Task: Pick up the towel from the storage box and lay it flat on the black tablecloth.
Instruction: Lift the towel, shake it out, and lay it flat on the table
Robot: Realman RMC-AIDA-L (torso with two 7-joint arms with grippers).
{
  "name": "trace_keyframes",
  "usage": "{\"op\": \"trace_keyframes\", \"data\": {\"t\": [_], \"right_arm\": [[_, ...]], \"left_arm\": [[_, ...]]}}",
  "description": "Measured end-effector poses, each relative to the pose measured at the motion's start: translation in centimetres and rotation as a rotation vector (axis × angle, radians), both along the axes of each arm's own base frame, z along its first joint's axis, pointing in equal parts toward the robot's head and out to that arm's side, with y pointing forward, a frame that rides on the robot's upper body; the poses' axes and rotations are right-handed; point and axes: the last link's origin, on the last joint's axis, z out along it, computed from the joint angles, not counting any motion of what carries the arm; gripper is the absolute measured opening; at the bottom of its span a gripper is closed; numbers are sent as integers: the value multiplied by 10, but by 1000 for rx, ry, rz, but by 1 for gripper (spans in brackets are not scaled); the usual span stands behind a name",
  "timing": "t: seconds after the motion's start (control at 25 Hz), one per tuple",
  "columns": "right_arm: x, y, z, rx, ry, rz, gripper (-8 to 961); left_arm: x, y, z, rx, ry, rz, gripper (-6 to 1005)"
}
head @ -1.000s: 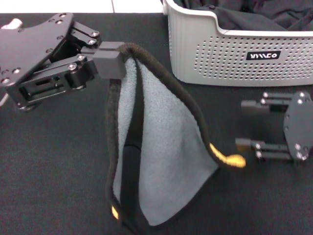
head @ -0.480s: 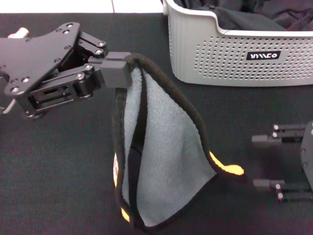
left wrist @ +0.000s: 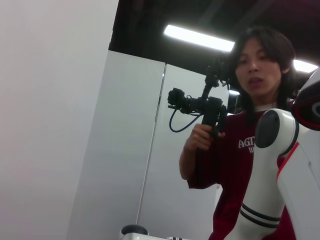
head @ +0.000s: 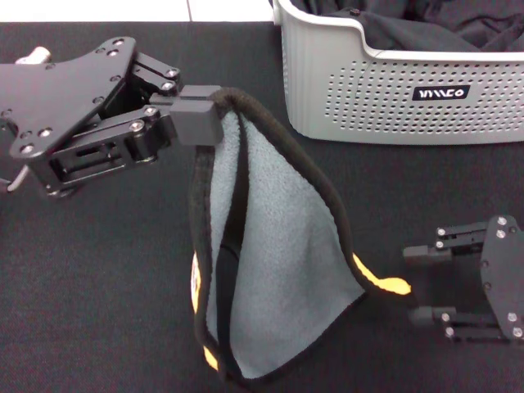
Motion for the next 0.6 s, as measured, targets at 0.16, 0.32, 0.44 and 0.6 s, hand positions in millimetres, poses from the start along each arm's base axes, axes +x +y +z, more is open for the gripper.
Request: {"op": "trace_keyframes", "data": {"t": [0.16,0.32,0.44,0.6], "right_arm": [[-1,3,-2,7,6,2,536],[1,4,-2,29,4,23,456],[3,5,-5,36,4,44,358],[4,6,-7,41,12,60,249]], "left_arm": [[-2,1,-1,-4,-3,14,57],[-4,2,-2,-5,-6,24,58],[-4,2,-2,-6,-6,25,59],[-4,2,-2,-6,-7,27,60]]}}
